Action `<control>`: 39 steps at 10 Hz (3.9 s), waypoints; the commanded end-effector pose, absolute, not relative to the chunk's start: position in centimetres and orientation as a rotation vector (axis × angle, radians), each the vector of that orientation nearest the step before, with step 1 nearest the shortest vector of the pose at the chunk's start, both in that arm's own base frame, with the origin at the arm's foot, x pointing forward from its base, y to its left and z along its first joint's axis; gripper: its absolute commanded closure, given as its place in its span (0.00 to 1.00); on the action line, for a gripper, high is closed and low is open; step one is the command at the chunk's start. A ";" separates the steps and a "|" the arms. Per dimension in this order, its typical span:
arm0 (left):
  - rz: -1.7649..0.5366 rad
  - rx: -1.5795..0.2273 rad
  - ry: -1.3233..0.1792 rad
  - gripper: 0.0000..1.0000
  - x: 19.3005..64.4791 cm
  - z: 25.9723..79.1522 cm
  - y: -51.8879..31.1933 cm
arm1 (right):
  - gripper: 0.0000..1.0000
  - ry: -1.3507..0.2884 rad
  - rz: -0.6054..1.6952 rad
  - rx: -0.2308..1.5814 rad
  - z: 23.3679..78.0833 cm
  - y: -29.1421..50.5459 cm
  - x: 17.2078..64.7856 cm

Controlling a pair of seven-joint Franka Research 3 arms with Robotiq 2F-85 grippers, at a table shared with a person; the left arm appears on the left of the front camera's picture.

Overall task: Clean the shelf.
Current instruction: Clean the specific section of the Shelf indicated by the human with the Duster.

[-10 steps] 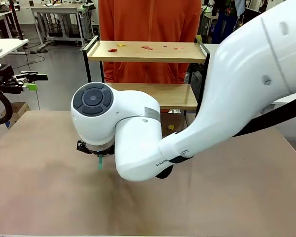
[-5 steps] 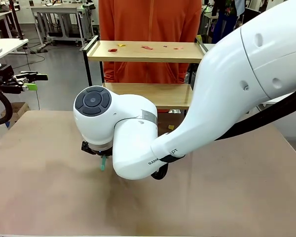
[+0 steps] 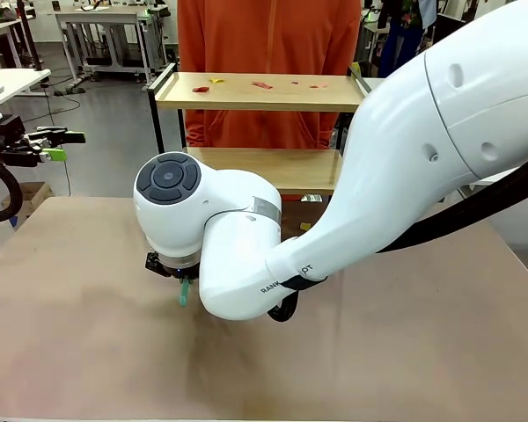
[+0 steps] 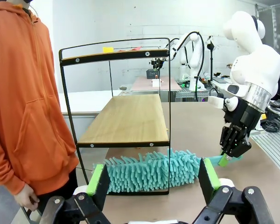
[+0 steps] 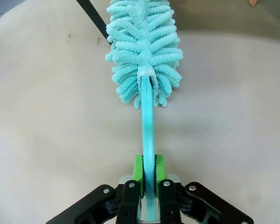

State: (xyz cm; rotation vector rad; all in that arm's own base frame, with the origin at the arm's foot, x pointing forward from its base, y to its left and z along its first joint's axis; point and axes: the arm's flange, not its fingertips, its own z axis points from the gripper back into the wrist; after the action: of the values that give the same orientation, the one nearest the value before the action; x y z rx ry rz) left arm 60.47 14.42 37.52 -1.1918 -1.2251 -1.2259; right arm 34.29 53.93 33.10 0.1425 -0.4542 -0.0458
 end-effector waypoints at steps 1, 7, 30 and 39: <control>-1.238 -1.180 -1.236 0.00 60.3 37.8 14.3 | 0.87 -0.452 -0.046 0.144 33.1 54.0 34.3; -1.238 -1.180 -1.236 0.00 60.3 37.8 14.3 | 0.87 -0.346 -0.128 0.145 30.8 44.1 37.7; -1.238 -1.180 -1.236 0.00 60.3 37.8 14.3 | 0.87 -0.351 -0.015 0.147 38.1 20.3 39.6; -1.238 -1.180 -1.236 0.00 60.3 37.8 14.3 | 0.87 -0.346 0.336 0.298 42.0 16.6 38.5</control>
State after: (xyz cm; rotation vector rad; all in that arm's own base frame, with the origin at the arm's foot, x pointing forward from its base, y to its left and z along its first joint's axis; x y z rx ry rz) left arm 60.47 14.42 37.53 -1.1916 -1.2252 -1.2262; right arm 39.21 17.94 42.11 0.2261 -0.3469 0.2632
